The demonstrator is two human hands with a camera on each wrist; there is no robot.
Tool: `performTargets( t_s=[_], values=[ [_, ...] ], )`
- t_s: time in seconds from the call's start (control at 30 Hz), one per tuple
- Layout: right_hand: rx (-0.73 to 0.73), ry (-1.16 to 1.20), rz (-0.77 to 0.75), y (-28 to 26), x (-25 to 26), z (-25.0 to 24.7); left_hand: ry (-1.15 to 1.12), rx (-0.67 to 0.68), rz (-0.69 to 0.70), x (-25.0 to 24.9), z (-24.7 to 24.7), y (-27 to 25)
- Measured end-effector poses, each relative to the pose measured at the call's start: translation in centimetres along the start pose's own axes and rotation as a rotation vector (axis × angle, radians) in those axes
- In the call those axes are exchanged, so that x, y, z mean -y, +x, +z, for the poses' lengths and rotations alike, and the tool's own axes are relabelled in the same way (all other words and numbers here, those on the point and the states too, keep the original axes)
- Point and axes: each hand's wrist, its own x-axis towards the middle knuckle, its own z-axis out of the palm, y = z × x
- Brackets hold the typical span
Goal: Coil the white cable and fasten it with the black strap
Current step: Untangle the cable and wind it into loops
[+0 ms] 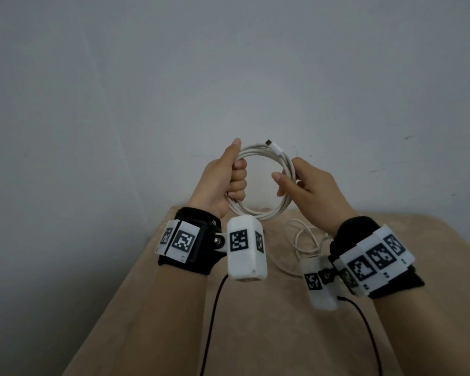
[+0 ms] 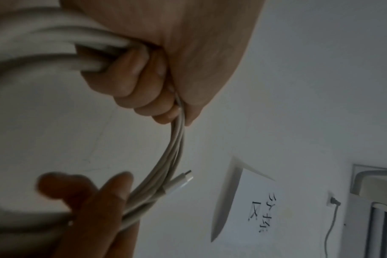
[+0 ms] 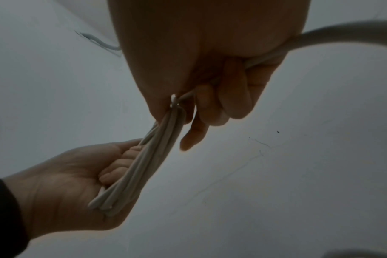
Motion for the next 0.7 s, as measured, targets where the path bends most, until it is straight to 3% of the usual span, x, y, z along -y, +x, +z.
performTargets(
  t_s=[0.5,0.7],
  values=[
    [0.342,-0.142,-0.017,-0.4,0.4,-0.4,0.392,0.312,-0.184,0.0,-1.1,-0.3],
    [0.47,-0.259,-0.002,-0.5,0.5,-0.5,0.721,0.358,-0.185,0.0,-0.9,-0.9]
  ],
)
